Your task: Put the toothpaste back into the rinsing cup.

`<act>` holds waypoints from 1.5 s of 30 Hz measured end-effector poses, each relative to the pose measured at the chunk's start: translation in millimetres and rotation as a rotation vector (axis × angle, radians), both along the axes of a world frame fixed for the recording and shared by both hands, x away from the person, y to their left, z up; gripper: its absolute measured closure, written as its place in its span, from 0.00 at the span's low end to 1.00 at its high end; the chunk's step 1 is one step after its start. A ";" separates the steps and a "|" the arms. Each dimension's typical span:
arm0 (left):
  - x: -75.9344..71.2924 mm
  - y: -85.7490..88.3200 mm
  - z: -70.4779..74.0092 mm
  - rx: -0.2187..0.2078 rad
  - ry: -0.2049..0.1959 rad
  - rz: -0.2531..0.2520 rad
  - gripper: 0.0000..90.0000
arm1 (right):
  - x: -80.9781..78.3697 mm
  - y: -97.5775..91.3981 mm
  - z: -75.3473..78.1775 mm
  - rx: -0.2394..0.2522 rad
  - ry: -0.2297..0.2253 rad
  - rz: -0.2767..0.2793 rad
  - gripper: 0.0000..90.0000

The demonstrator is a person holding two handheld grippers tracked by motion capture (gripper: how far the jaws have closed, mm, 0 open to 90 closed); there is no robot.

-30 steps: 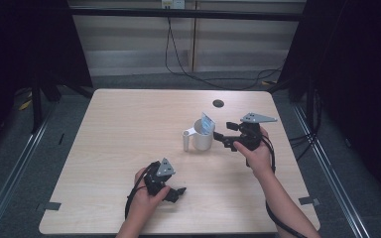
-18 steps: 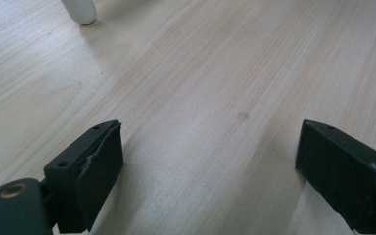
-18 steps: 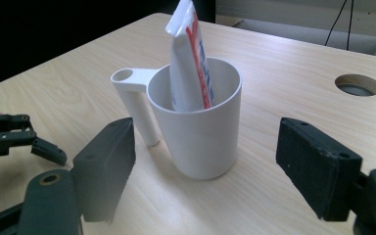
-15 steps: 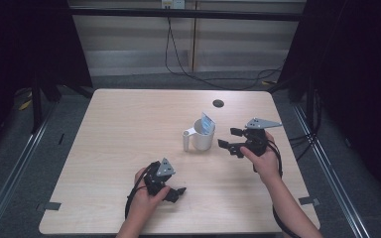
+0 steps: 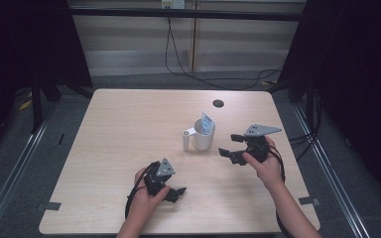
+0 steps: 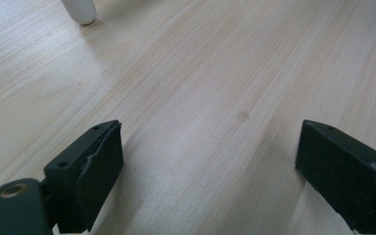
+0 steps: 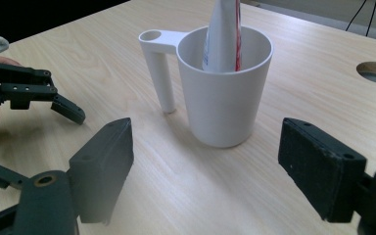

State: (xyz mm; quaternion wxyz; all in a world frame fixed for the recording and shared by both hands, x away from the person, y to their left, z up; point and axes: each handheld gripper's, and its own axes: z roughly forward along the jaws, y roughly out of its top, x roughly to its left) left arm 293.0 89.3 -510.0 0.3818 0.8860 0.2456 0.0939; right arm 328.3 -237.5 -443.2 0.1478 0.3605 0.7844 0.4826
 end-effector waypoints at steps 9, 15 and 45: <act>0.0 -0.1 -0.1 -0.001 0.001 0.001 0.12 | -6.3 -11.6 -8.4 -0.005 0.024 -0.013 0.23; 0.0 -0.1 0.0 -0.001 0.001 0.001 0.12 | -11.8 -15.6 -11.2 -0.024 0.022 -0.012 0.23; 0.0 0.0 0.0 -0.001 0.000 0.000 0.12 | -35.1 -30.9 -40.2 -0.033 0.077 0.002 0.23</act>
